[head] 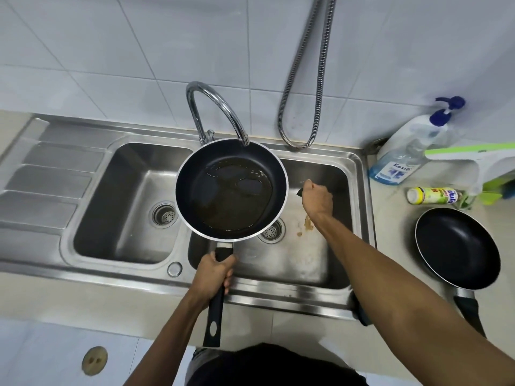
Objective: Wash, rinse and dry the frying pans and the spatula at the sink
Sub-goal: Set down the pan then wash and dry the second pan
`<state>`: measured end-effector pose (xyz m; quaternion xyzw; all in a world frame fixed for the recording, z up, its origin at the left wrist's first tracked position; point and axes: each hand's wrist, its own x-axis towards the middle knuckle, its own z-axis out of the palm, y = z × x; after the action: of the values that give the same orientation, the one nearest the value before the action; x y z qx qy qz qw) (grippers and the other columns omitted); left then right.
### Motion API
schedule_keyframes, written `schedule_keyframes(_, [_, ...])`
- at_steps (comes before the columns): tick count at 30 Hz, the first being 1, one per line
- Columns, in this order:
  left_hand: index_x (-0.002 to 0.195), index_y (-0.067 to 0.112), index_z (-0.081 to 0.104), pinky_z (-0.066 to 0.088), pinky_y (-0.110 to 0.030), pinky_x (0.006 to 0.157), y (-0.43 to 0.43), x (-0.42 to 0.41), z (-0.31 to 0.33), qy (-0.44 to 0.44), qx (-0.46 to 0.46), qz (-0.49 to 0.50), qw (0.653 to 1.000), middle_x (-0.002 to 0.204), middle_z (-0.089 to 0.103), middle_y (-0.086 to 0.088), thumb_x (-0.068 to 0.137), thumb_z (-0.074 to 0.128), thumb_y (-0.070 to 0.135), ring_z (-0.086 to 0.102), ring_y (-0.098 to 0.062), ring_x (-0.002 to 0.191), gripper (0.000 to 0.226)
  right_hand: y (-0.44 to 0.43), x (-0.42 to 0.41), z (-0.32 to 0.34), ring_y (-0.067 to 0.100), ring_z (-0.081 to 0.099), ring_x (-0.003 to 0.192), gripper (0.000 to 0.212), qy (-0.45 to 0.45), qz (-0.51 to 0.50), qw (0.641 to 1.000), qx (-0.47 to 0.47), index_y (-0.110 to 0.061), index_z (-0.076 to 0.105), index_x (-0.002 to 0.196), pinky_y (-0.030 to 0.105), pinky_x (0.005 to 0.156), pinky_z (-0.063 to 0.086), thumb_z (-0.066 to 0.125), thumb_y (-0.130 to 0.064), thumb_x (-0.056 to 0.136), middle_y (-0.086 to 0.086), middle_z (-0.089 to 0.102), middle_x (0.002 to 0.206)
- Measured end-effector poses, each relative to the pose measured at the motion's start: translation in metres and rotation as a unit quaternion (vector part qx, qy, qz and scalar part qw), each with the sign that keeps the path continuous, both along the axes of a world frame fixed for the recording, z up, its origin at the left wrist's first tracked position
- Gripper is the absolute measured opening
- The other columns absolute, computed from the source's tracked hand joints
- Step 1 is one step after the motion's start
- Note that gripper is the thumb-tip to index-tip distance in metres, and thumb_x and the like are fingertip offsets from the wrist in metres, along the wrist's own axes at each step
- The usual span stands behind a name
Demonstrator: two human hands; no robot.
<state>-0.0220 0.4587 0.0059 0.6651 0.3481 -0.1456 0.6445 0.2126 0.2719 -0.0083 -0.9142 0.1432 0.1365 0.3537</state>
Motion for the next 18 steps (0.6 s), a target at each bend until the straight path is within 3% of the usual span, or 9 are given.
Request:
schedule_keyframes(7, [0.074, 0.012, 0.047, 0.037, -0.027, 0.042, -0.004, 0.001, 0.001, 0.003, -0.004, 0.007, 1.000, 0.052, 0.043, -0.004, 0.097, 0.060, 0.012, 0.038, -0.017, 0.041, 0.026, -0.002, 0.003, 0.001, 0.038, 0.061, 0.098, 0.058, -0.006, -0.029, 1.000, 0.001, 0.002, 0.071, 0.106, 0.041, 0.084, 0.045, 0.030, -0.040, 0.104, 0.024, 0.069, 0.113])
schedule_keyframes(10, [0.075, 0.011, 0.047, 0.038, -0.028, 0.043, -0.007, 0.000, 0.001, -0.001, -0.006, 0.000, 1.000, 0.052, 0.044, -0.004, 0.097, 0.059, 0.012, 0.039, -0.017, 0.042, 0.026, -0.004, 0.003, 0.000, 0.041, 0.060, 0.107, 0.058, -0.006, -0.028, 1.000, -0.001, 0.001, 0.070, 0.109, 0.044, 0.092, 0.047, 0.030, -0.039, 0.104, 0.025, 0.067, 0.117])
schedule_keyframes(16, [0.071, 0.012, 0.047, 0.038, -0.028, 0.044, -0.013, 0.001, 0.002, -0.006, -0.004, -0.010, 1.000, 0.052, 0.043, -0.005, 0.097, 0.058, 0.010, 0.039, -0.018, 0.042, 0.028, -0.009, 0.006, -0.008, 0.034, 0.063, 0.102, 0.055, -0.010, 0.091, 0.996, 0.018, -0.019, 0.064, 0.093, 0.048, 0.099, 0.047, 0.026, -0.057, 0.104, 0.012, 0.070, 0.106])
schedule_keyframes(18, [0.068, 0.013, 0.047, 0.039, -0.028, 0.043, -0.016, 0.003, 0.002, -0.009, -0.008, -0.015, 1.000, 0.052, 0.043, -0.005, 0.096, 0.058, 0.010, 0.039, -0.018, 0.042, 0.031, -0.017, 0.009, -0.011, 0.031, 0.063, 0.103, 0.046, 0.004, 0.100, 0.994, 0.042, -0.022, 0.058, 0.092, 0.043, 0.095, 0.048, 0.039, -0.064, 0.098, 0.007, 0.068, 0.105])
